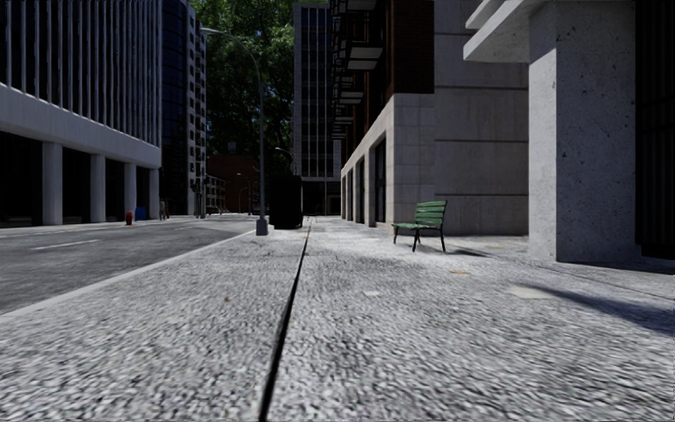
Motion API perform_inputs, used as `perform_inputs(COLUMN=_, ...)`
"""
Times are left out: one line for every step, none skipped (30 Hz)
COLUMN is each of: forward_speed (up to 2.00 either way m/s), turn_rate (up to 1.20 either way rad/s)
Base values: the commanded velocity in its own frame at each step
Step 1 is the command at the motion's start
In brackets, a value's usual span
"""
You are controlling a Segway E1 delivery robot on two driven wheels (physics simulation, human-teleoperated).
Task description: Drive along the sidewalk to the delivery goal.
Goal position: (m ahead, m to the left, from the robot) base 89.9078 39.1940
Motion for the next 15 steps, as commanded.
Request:
perform_inputs(forward_speed=2.0, turn_rate=0.0)
perform_inputs(forward_speed=2.0, turn_rate=0.0)
perform_inputs(forward_speed=2.0, turn_rate=0.0)
perform_inputs(forward_speed=2.0, turn_rate=0.0)
perform_inputs(forward_speed=2.0, turn_rate=0.0)
perform_inputs(forward_speed=2.0, turn_rate=0.0)
perform_inputs(forward_speed=2.0, turn_rate=0.0)
perform_inputs(forward_speed=2.0, turn_rate=0.0)
perform_inputs(forward_speed=2.0, turn_rate=0.0)
perform_inputs(forward_speed=2.0, turn_rate=0.0)
perform_inputs(forward_speed=2.0, turn_rate=0.0)
perform_inputs(forward_speed=2.0, turn_rate=0.0)
perform_inputs(forward_speed=2.0, turn_rate=0.0)
perform_inputs(forward_speed=2.0, turn_rate=0.0)
perform_inputs(forward_speed=2.0, turn_rate=0.0)
